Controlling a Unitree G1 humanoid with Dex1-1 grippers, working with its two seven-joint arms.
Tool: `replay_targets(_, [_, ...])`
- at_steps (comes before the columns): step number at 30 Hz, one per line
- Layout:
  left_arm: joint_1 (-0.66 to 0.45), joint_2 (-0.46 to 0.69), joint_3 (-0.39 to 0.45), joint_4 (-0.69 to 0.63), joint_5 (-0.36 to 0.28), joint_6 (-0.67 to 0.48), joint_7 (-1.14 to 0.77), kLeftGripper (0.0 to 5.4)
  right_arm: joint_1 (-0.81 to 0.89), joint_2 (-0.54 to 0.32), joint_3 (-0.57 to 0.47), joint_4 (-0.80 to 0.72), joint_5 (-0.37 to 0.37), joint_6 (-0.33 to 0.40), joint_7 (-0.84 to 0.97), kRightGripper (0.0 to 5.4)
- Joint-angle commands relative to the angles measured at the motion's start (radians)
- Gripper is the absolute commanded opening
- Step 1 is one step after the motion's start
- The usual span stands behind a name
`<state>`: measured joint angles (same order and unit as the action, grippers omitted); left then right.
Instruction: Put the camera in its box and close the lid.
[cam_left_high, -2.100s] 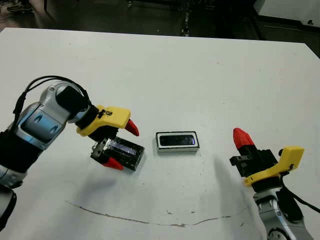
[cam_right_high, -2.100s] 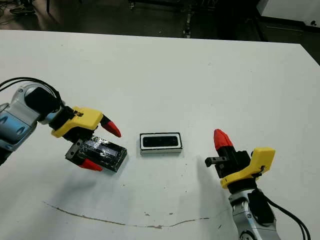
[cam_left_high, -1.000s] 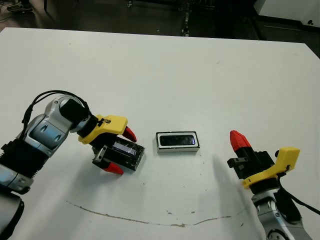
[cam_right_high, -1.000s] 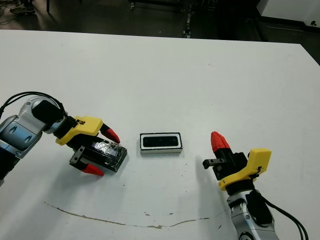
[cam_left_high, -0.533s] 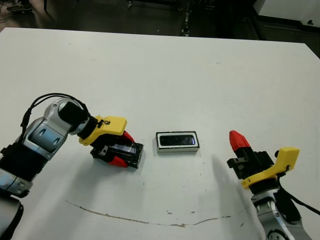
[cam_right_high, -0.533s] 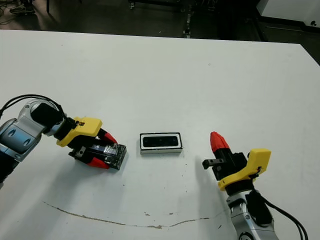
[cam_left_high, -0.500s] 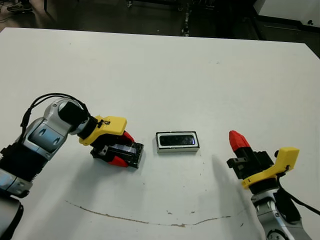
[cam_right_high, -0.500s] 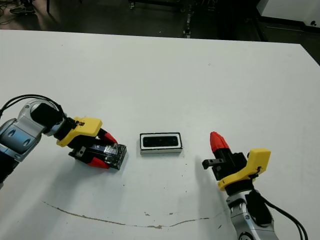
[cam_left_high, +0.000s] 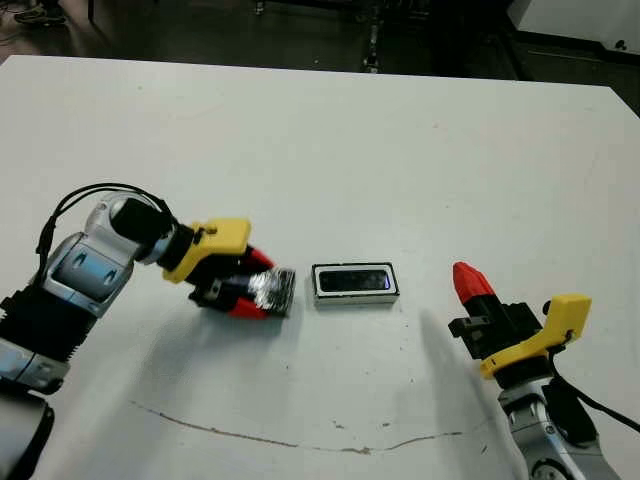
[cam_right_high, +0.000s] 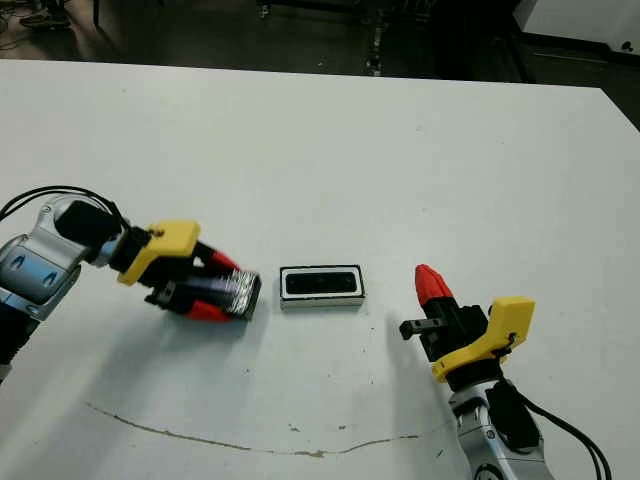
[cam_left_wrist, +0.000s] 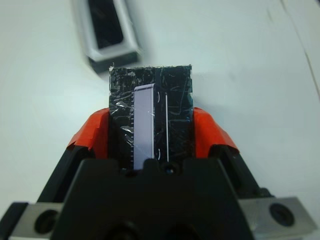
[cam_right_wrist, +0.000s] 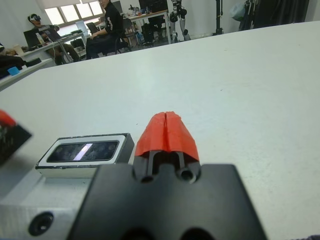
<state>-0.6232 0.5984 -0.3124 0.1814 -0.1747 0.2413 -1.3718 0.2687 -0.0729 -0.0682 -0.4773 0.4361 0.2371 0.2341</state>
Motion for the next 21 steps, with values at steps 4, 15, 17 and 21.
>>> replay_targets(4, [0.049,-0.041,0.096,-0.075,-0.077,0.166,0.14,3.17,0.012,-0.009,0.005,0.005,-0.013,0.009,-0.009,0.0])
replay_targets(15, [0.13,-0.159,0.174,-0.184,-0.135,0.415,0.476,3.17,0.015,-0.002,0.009,0.004,-0.003,0.016,-0.008,0.0])
replay_targets(17, [0.138,-0.171,0.173,-0.187,-0.147,0.449,0.502,3.17,0.014,-0.003,0.009,0.002,0.002,0.023,-0.008,0.0])
replay_targets(21, [0.155,-0.184,0.164,-0.209,-0.167,0.531,0.544,3.17,0.014,0.001,0.012,0.004,0.008,0.024,-0.008,0.0])
